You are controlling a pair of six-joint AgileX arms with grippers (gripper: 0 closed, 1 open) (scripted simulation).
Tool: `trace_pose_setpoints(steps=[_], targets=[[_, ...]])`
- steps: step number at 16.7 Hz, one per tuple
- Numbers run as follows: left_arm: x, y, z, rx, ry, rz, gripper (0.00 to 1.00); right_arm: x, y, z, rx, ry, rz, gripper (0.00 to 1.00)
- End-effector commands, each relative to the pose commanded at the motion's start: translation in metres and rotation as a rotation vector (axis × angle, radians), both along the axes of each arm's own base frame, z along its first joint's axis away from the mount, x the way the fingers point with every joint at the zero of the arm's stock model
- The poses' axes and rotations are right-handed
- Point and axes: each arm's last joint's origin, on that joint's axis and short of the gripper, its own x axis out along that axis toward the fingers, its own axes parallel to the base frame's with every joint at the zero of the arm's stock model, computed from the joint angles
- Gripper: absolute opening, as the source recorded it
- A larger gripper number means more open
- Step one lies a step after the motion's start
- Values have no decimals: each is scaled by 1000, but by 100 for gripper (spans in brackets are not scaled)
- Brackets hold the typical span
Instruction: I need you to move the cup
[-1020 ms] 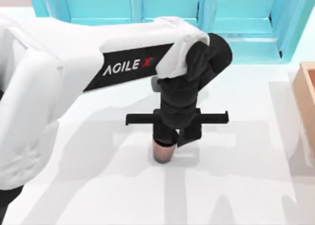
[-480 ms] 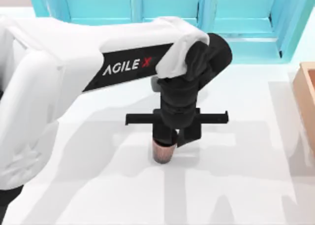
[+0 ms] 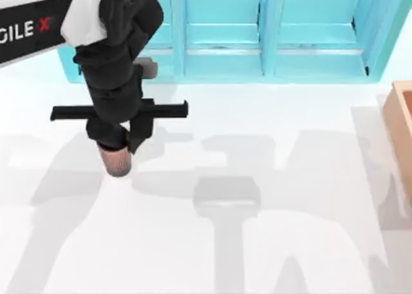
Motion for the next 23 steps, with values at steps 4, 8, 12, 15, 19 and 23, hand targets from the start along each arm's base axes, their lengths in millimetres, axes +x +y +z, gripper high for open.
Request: trace_pose_setpoints(steps=[4,8,12,15,19,23], targets=[[-10,111,20,-21,1,2,0,0,0,0,0,0,0,100],[-35,159,31,-37,-15,1,0,0,0,0,0,0,0,100],[-38,162,31,-38,-17,1,0,0,0,0,0,0,0,100],[-36,162,26,-35,-15,-3,0,0,0,0,0,0,0,100],[-35,165,-8,-37,-23,2,0,0,0,0,0,0,0,100],[-38,166,-33,-38,-17,1,0,0,0,0,0,0,0,100]])
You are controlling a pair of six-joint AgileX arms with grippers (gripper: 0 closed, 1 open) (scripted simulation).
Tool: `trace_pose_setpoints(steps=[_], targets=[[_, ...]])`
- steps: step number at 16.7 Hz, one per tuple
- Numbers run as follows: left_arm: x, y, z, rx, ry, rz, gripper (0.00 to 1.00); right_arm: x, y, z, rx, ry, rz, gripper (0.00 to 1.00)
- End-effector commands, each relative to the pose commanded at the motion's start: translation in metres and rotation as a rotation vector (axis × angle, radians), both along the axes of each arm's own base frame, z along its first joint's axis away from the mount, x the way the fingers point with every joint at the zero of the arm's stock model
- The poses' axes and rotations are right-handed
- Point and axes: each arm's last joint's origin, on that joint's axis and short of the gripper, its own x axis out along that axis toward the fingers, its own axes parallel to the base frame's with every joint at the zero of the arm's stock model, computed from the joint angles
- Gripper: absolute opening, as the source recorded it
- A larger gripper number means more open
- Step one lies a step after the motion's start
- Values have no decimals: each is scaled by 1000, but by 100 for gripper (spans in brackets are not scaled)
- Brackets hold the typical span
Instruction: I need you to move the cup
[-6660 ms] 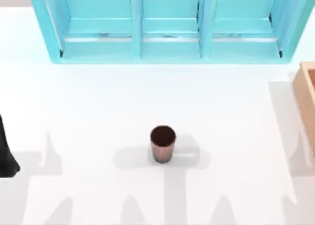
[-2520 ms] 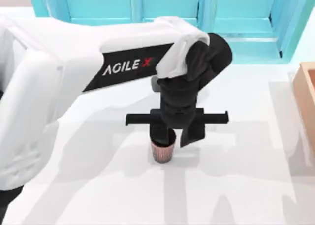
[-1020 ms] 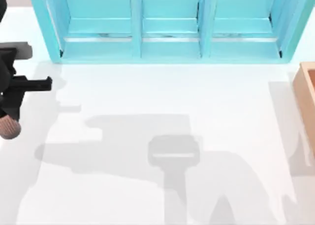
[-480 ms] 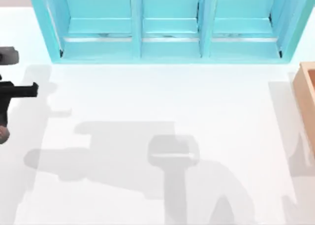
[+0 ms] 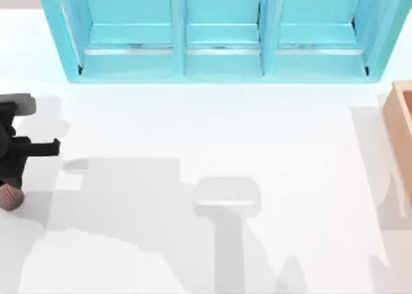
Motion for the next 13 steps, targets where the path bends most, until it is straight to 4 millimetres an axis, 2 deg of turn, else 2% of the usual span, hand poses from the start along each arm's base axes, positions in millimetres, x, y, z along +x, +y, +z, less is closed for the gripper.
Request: trace_pose_setpoints(steps=[3,13], targets=[[0,0,0,0,0,0,0,0,0,0,0,0,0,100],[0,0,0,0,0,0,75,0,0,0,0,0,0,100]])
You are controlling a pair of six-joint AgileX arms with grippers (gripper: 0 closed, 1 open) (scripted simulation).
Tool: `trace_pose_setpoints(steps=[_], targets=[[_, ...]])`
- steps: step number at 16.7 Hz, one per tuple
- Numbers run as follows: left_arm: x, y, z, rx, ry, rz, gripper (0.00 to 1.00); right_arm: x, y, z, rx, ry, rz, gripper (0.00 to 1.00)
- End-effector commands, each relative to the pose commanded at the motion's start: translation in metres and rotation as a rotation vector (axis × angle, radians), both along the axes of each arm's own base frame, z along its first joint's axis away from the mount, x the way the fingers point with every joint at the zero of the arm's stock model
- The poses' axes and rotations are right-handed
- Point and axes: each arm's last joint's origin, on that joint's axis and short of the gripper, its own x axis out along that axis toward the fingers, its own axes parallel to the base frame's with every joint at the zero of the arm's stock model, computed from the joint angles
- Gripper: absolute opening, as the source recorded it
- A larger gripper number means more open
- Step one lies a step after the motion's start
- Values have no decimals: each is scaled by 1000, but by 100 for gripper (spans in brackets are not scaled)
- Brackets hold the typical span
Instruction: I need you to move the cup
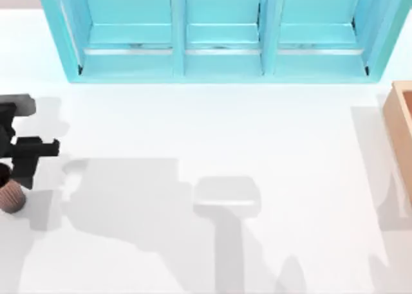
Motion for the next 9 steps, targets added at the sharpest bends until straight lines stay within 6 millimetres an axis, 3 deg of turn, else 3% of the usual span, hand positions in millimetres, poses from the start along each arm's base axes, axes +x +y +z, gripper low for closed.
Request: trace_pose_setpoints(steps=[3,9], targets=[[0,0,0,0,0,0,98,0,0,0,0,0,0,100],[0,0,0,0,0,0,100,0,0,0,0,0,0,100]])
